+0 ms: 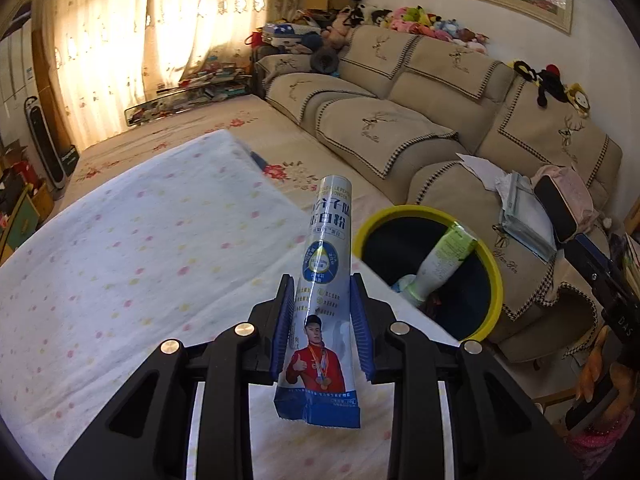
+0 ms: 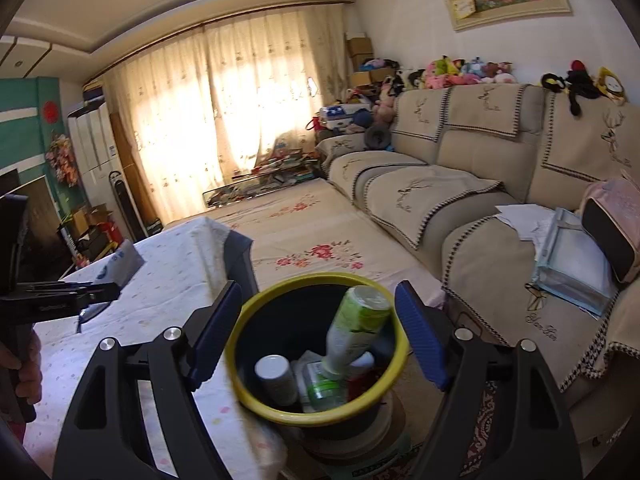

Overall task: Collect trash
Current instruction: 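Carry the toothpaste tube over the bin and open the left tool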

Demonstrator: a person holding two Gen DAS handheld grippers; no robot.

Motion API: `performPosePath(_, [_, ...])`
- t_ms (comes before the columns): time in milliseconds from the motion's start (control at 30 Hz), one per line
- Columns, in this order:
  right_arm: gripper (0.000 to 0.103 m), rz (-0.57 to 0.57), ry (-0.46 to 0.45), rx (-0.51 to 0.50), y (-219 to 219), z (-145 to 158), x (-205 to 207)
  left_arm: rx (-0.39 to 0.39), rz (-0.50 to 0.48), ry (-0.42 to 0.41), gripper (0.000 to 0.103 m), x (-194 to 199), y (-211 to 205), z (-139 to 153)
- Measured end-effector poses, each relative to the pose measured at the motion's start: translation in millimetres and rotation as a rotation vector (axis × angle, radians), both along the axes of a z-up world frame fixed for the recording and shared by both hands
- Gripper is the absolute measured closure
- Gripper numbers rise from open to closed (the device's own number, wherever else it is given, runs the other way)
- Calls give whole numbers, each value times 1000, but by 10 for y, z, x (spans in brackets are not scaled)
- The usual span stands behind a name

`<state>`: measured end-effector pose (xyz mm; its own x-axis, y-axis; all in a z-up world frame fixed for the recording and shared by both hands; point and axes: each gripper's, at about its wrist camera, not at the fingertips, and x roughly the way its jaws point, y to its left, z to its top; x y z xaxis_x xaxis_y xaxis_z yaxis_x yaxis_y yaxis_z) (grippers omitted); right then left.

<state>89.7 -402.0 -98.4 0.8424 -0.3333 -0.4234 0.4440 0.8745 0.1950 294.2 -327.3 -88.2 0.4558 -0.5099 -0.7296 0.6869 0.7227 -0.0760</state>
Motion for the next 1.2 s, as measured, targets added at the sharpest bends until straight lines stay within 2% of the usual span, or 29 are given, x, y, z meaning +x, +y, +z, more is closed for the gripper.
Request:
performPosePath(200, [29, -39, 5, 42, -267, -125, -136, 33, -87, 51, 74, 25, -819, -195])
performPosePath(433, [29, -54, -2, 75, -428, -183, -202, 91, -101, 116, 73, 217, -1409, -539])
performPosePath(500, [29, -54, -3, 79, -440, -192, -205, 103, -102, 119, 66, 234, -1522, -613])
performPosePath(567, [29, -53, -4, 85, -439, -187, -207, 112, -96, 124, 47, 260, -1607, -658])
performPosePath(700, [29, -40, -3, 91, -378, -164, -196, 89, -69, 146, 44, 335, -1595, -654])
performPosePath(733, [28, -35, -4, 92, -364, -155, -197, 72, -60, 154, 43, 339, -1544, -617])
performPosePath(800, [27, -17, -4, 92, -308, -128, -192, 39, -45, 145, 35, 307, -1371, -505])
performPosePath(867, [26, 7, -2, 85, -237, -98, -176, 5, -12, 92, 17, 212, -1101, -349])
performPosePath(933, [25, 37, -4, 82, -145, -63, -157, -20, 30, 17, 10, 66, -771, -167])
performPosePath(1033, [24, 97, -5, 74, 37, 0, -126, -47, 118, -92, 5, -197, -166, 84])
performPosePath(1200, [18, 206, 6, 28, 424, 123, -65, -67, 315, -231, 5, -736, 910, 426])
